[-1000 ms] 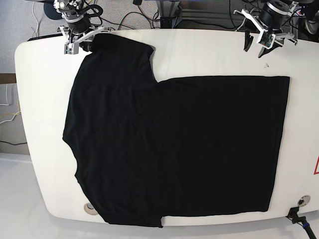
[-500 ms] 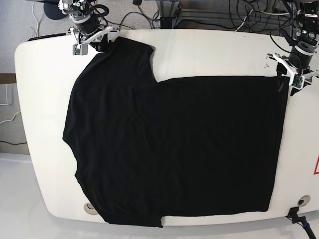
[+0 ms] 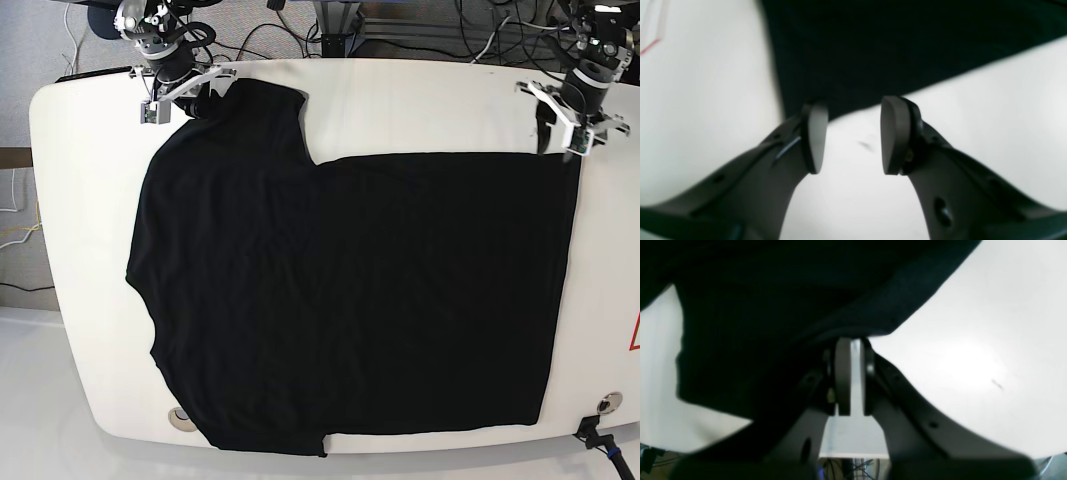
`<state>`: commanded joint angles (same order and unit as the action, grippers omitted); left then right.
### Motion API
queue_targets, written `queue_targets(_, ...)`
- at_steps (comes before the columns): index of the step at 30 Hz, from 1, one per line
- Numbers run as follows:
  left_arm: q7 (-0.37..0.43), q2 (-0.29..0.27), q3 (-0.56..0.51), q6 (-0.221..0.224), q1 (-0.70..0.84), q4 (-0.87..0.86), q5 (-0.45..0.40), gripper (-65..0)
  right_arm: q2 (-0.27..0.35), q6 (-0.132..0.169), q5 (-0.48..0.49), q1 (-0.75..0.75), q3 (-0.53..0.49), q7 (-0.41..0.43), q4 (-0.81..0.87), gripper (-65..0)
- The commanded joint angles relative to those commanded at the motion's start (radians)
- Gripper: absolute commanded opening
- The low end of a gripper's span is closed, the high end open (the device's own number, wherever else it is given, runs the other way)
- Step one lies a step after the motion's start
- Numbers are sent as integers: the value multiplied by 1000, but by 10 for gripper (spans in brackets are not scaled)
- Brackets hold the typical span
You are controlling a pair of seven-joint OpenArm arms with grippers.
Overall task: Fold the T-shirt properly
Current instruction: 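Close both grippers on the black shirt's edge corners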
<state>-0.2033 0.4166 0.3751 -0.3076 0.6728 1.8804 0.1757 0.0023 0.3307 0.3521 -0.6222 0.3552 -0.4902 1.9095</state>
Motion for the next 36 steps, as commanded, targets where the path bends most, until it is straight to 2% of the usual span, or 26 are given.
queue_targets(2, 0, 0, 18, 0, -2, 0, 0, -303, -2, -2, 0, -9, 0, 0, 25, -576)
queue_targets(4, 0, 0, 28, 0, -2, 0, 0, -252, -3, -3, 2, -21, 0, 0, 31, -500)
queue_targets(7, 0, 0, 28, 0, -2, 2, 0, -242, -3, 5, 3, -28, 0, 3, 31, -348)
queue_targets(9, 0, 2, 29, 0, -9, 2, 0, -242, -3, 5, 41, -40, 2, 5, 31, -292)
queue_targets(17, 0, 3, 46, 0, -29, 2, 0, -239, 3, 5, 477, -64, 141, -2, 26, -285)
queue_targets(19, 0, 3, 52, -2, -29, 2, 0, -239, 3, -3, 546, -69, 147, -12, 26, -284)
queue_targets(22, 0, 5, 52, -2, -29, 2, 0, -239, 0, -5, 560, -66, 149, -63, 23, -287)
queue_targets(26, 0, 6, 52, -2, -29, 2, 0, -239, -3, -9, 559, -68, 149, -64, -31, -289)
queue_targets(28, 0, 6, 52, -2, -29, 2, 0, -239, 2, -38, 559, -69, 152, -61, -61, -289)
queue_targets(36, 0, 6, 52, -2, -29, 2, 0, -239, 5, -38, 557, -54, 230, -68, -92, -287)
